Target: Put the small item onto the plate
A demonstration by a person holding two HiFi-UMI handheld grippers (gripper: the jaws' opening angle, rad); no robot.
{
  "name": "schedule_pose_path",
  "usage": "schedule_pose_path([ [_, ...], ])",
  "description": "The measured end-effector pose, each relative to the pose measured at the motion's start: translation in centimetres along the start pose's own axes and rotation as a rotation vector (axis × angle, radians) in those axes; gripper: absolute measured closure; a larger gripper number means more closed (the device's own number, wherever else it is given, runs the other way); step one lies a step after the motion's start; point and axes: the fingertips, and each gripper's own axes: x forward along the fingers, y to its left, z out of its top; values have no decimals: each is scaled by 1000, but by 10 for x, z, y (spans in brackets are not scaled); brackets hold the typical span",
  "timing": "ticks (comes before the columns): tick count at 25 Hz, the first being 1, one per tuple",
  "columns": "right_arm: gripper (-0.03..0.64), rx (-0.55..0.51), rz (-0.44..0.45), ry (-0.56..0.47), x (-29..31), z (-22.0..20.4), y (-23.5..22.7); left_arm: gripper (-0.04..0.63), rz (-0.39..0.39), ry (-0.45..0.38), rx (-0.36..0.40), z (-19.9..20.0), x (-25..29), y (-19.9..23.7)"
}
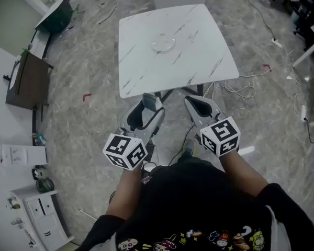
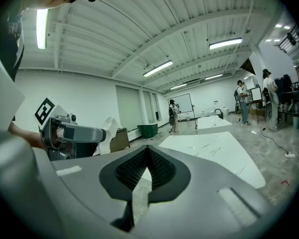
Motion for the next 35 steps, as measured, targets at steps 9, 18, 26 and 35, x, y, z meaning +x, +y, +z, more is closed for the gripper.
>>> schedule_pose_path([
  [9,600,48,-4,-6,8,-4,-47,295,9,40,15,-1,45,-4],
  [18,600,51,-11,-21,0,-2,-61,295,6,58,24,-5,59,-11],
  [26,600,45,-16,-11,8,-7,-64,295,0,72,40,-12,67,-3],
  [35,600,28,-11,23,44,-8,-62,295,3,92,41,-16,78,37],
])
